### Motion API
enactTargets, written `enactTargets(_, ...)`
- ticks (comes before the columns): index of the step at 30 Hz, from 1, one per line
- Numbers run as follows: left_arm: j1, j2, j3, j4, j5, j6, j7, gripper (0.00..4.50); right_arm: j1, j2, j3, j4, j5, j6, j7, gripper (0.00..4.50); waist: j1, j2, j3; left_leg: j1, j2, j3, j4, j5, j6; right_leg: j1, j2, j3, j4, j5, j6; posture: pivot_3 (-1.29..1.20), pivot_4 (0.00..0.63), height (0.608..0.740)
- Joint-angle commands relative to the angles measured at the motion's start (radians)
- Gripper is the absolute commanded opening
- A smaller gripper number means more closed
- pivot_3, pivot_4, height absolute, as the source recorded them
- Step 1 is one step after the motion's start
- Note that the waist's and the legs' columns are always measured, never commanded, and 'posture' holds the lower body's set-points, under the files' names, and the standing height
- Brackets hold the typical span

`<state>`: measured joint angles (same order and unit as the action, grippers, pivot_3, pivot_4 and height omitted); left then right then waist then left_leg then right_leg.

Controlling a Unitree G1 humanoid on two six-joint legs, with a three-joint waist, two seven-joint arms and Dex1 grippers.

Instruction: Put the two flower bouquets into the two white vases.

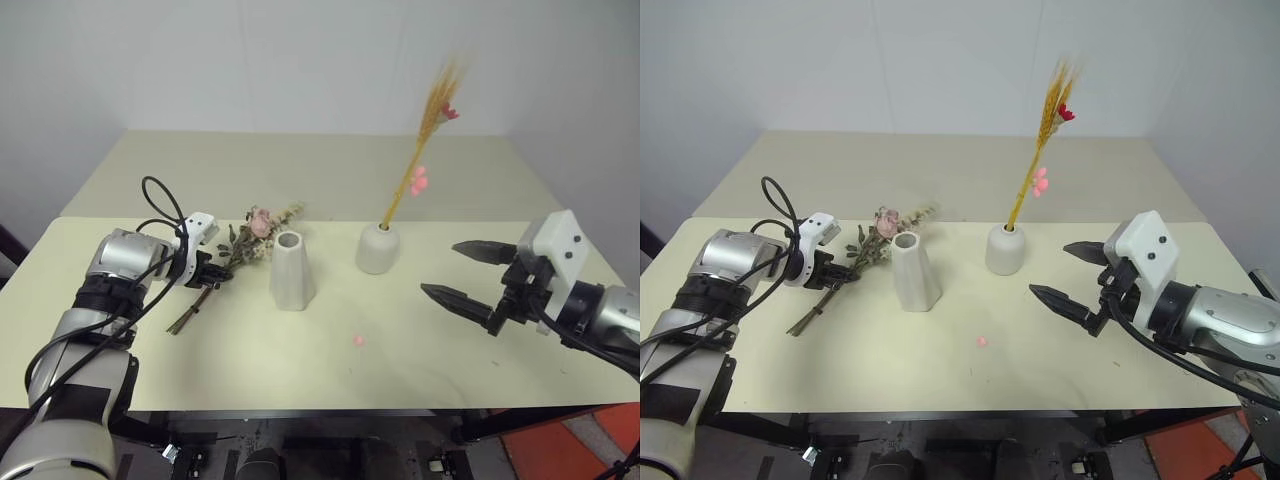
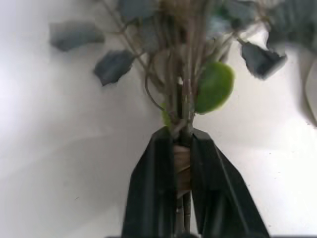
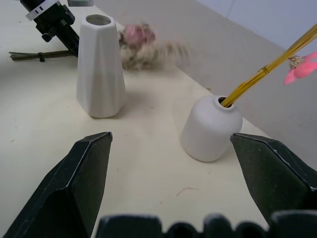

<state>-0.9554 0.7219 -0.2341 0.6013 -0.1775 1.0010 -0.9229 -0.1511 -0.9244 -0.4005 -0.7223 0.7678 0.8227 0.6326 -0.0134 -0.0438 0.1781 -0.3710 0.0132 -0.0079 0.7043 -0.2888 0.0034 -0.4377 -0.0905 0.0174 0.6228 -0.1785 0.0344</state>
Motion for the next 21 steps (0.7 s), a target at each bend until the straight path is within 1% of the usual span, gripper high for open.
enactTargets(1,-0.035,0.019,0.108,-0.049,-0.004,-0.029,0.068,0.12,0.022,0.000,-0.072,-0.013,0.008,-0.044,0.024,4.50,0.000,0.000,0.000,0.000,0.000,0.000,0.000,0.000,0.000,0.000,0.000,0.000,0.000,0.000,0.000,0.00,0.150,0.740)
enactTargets(4,-0.045,-0.025,0.321,-0.115,-0.074,-0.110,0.207,0.12,0.082,-0.013,-0.134,-0.015,0.016,-0.046,0.063,4.50,0.002,-0.001,0.000,-0.001,0.000,-0.001,0.000,0.000,0.000,0.000,0.000,-0.001,0.000,0.000,0.000,0.00,0.150,0.740)
enactTargets(5,-0.039,-0.035,0.359,-0.144,-0.087,-0.134,0.227,0.12,0.090,-0.015,-0.146,-0.013,0.023,-0.040,0.066,4.50,0.003,-0.001,0.000,-0.002,0.000,-0.002,0.000,0.000,0.000,0.000,0.000,-0.001,0.000,0.000,0.000,0.00,0.150,0.740)
enactTargets(7,-0.040,-0.082,0.483,-0.227,-0.162,-0.179,0.272,0.12,0.108,-0.013,-0.167,-0.016,0.010,-0.059,0.075,4.50,0.004,-0.001,0.000,-0.002,0.000,-0.002,0.000,0.000,0.000,0.000,-0.001,-0.001,0.001,0.000,0.000,0.00,0.150,0.740)
enactTargets(8,-0.047,-0.104,0.538,-0.258,-0.197,-0.198,0.295,0.12,0.115,-0.010,-0.171,-0.019,-0.006,-0.075,0.076,4.50,0.007,-0.001,0.000,-0.002,-0.001,-0.002,0.000,0.000,0.000,0.000,-0.002,-0.001,0.001,0.000,0.000,0.00,0.150,0.740)
enactTargets(9,-0.071,-0.126,0.597,-0.277,-0.243,-0.180,0.321,0.12,0.123,-0.002,-0.172,-0.023,-0.034,-0.107,0.075,4.50,0.011,-0.001,0.000,-0.002,0.000,-0.002,0.000,0.000,0.000,0.000,-0.002,-0.002,0.001,0.000,0.000,0.00,0.150,0.740)
enactTargets(10,-0.079,-0.147,0.630,-0.306,-0.281,-0.206,0.315,0.12,0.126,0.011,-0.173,-0.025,-0.046,-0.126,0.066,4.50,0.012,-0.001,0.000,-0.002,0.000,-0.002,0.000,0.000,0.000,0.000,-0.002,-0.002,0.001,0.000,0.000,0.00,0.150,0.740)
enactTargets(12,-0.074,-0.172,0.637,-0.375,-0.311,-0.291,0.279,0.12,0.130,0.030,-0.175,-0.026,-0.045,-0.145,0.061,4.50,0.012,-0.001,0.000,-0.002,-0.001,-0.002,0.000,0.000,0.000,0.000,-0.001,-0.002,0.001,0.000,0.000,0.00,0.150,0.740)
enactTargets(14,-0.083,-0.197,0.669,-0.395,-0.395,-0.317,0.219,0.12,0.145,0.045,-0.175,-0.034,-0.058,-0.176,0.070,4.50,0.011,-0.001,0.000,-0.001,-0.001,-0.002,0.000,0.000,0.000,0.000,-0.001,-0.001,0.001,0.000,0.000,0.00,0.150,0.740)
enactTargets(17,-0.105,-0.225,0.710,-0.383,-0.544,-0.293,0.106,0.12,0.171,0.059,-0.171,-0.049,-0.075,-0.195,0.059,4.50,0.010,-0.001,0.000,-0.001,-0.001,-0.001,0.000,0.000,0.000,0.001,-0.001,-0.001,0.000,0.000,0.000,0.00,0.150,0.740)
enactTargets(18,-0.115,-0.232,0.713,-0.368,-0.590,-0.255,0.083,0.12,0.177,0.065,-0.172,-0.054,-0.075,-0.194,0.050,4.50,0.009,-0.001,0.000,0.000,-0.001,-0.001,0.000,0.000,0.000,0.001,-0.001,-0.001,0.000,0.000,0.000,0.00,0.150,0.740)
enactTargets(21,-0.131,-0.263,0.705,-0.338,-0.675,-0.189,0.067,0.12,0.199,0.085,-0.186,-0.076,-0.074,-0.200,0.029,4.50,0.006,-0.001,0.000,0.001,-0.001,-0.001,0.001,0.000,0.000,0.001,-0.001,-0.001,-0.001,0.000,0.000,0.00,0.150,0.740)
